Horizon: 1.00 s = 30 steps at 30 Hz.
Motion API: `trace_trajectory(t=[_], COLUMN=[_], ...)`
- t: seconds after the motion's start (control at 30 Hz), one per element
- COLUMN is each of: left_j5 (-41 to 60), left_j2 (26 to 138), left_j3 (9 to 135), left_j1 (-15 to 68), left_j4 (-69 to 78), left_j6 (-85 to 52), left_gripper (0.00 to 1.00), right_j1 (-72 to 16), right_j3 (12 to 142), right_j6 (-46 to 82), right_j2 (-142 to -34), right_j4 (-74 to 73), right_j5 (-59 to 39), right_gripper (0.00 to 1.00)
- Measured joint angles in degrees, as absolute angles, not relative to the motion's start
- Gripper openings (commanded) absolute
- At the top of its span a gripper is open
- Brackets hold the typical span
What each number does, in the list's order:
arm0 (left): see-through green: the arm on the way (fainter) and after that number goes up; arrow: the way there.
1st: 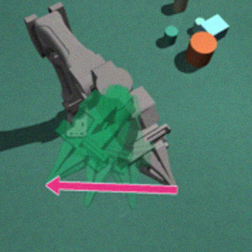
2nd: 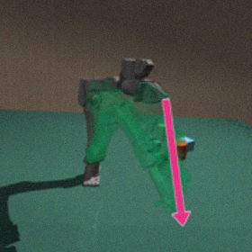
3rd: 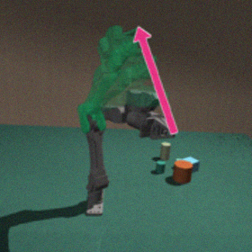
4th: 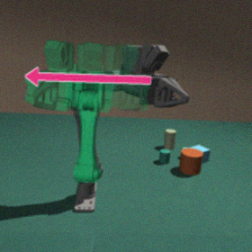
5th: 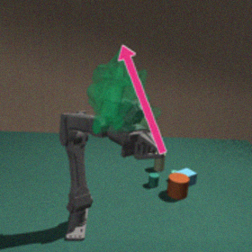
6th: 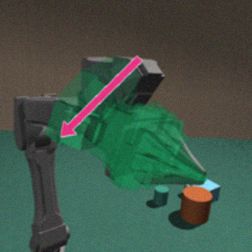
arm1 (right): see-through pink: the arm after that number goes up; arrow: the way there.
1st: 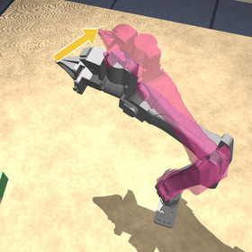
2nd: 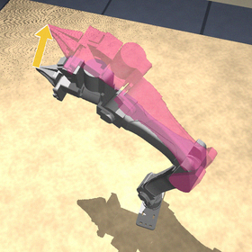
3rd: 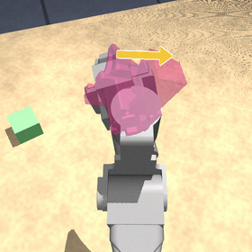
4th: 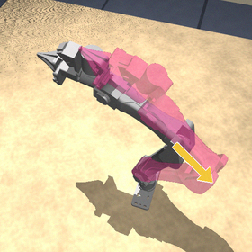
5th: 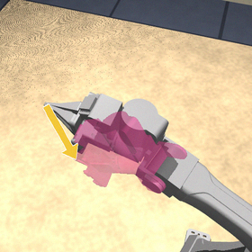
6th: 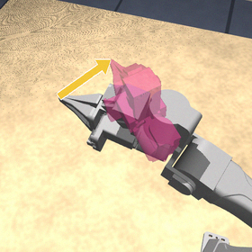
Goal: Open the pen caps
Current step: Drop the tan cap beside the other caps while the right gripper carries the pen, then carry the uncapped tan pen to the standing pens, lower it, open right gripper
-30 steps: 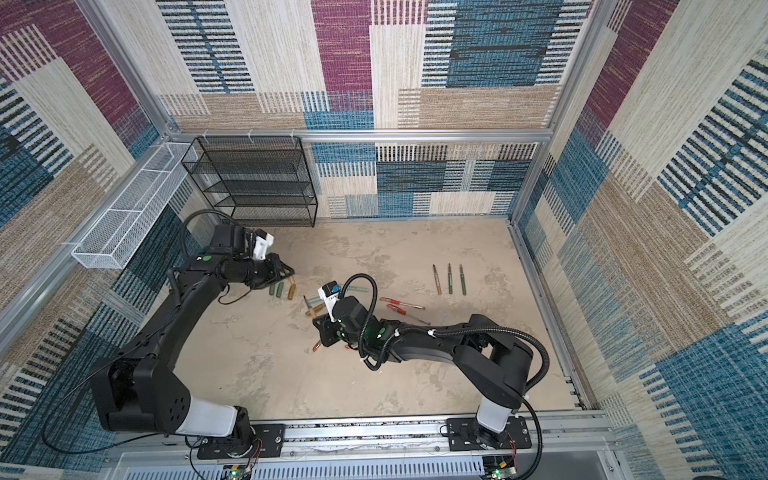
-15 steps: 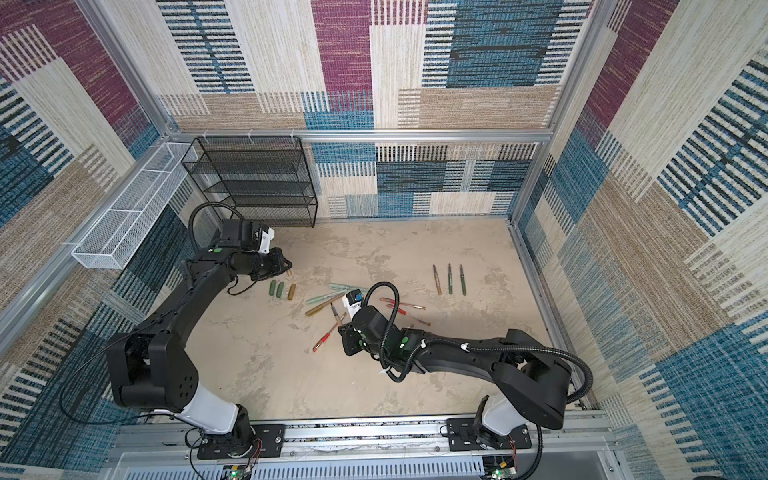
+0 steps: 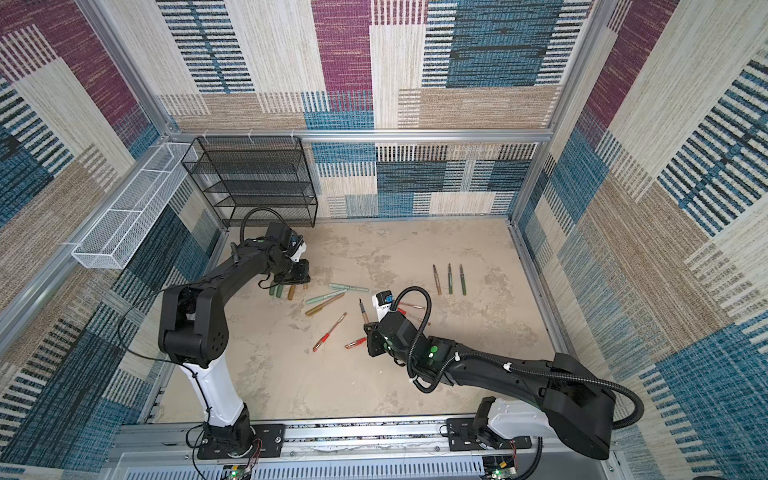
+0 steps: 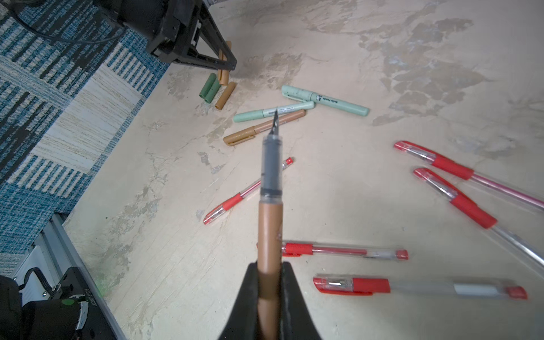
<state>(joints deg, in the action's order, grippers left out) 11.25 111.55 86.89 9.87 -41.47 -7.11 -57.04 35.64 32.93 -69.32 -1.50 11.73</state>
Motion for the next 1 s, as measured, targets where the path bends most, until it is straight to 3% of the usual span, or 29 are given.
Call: trace_trajectory(t=[0.43,1.0], left_j5=[3.75,0.4], left_j2=[120.38,120.14], left_j3=[91.74,92.66], left_j1=[10.26,10.63], left_j4=[-46.35,-47.94], left_j6=[-4.54,-4.38], left_gripper=[0.04,0.31], right_j1=[-54.63,-52.88], right_j3=[30.52,30.81], right_j6=[33.98,33.71], right_j2=[-59.46,-58.57], right_j4=[1.5,3.11], right_j5=[14.59,14.98], right_gripper=[0.02,0.02])
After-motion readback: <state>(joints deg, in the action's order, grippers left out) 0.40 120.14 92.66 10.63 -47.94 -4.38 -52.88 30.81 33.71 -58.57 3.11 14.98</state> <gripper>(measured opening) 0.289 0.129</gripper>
